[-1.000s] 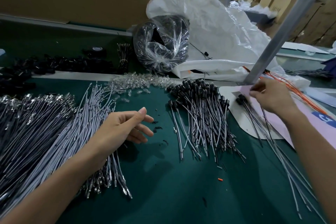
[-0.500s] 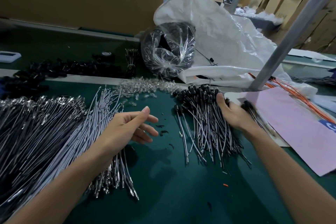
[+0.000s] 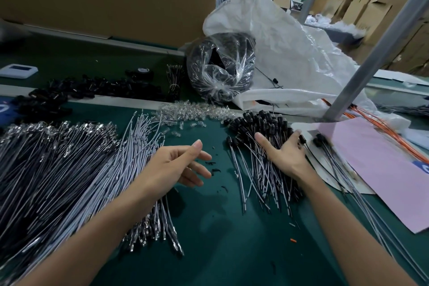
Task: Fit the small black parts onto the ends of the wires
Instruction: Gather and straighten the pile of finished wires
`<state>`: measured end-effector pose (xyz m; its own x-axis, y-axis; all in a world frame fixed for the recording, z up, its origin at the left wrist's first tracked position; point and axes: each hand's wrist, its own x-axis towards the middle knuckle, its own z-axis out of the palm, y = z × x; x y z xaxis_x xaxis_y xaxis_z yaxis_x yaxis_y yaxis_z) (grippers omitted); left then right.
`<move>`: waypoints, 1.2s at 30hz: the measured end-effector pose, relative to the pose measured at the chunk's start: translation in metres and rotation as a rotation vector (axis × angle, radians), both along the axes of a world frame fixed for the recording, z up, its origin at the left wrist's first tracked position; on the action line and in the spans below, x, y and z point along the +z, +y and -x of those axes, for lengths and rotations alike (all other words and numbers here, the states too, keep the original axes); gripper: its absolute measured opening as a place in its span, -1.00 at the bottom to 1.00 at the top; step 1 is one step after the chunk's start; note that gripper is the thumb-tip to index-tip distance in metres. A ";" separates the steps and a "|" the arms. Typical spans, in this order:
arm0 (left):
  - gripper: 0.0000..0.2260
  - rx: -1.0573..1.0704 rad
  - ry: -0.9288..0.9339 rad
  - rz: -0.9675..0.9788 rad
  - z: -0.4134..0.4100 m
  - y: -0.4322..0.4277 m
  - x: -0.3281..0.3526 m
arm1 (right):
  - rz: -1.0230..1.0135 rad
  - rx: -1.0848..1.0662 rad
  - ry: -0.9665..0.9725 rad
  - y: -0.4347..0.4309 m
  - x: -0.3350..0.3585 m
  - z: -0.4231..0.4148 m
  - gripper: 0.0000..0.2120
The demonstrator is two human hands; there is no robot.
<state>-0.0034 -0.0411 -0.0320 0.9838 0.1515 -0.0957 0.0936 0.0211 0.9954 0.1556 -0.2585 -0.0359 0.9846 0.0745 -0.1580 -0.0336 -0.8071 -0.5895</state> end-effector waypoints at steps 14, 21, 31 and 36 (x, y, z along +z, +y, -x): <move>-0.54 -0.015 0.003 -0.008 -0.001 0.000 -0.001 | 0.249 0.089 -0.132 0.037 -0.017 0.013 0.32; -0.57 -0.007 0.008 -0.025 -0.001 0.000 -0.003 | 0.202 0.101 -0.213 0.046 -0.021 0.008 -0.07; -0.62 0.116 -0.085 -0.002 0.000 0.005 0.001 | 0.171 0.059 -0.241 0.038 -0.004 0.016 0.13; -0.80 0.537 -0.232 0.116 0.000 0.020 0.011 | 0.043 0.217 -0.611 0.064 0.012 0.042 -0.20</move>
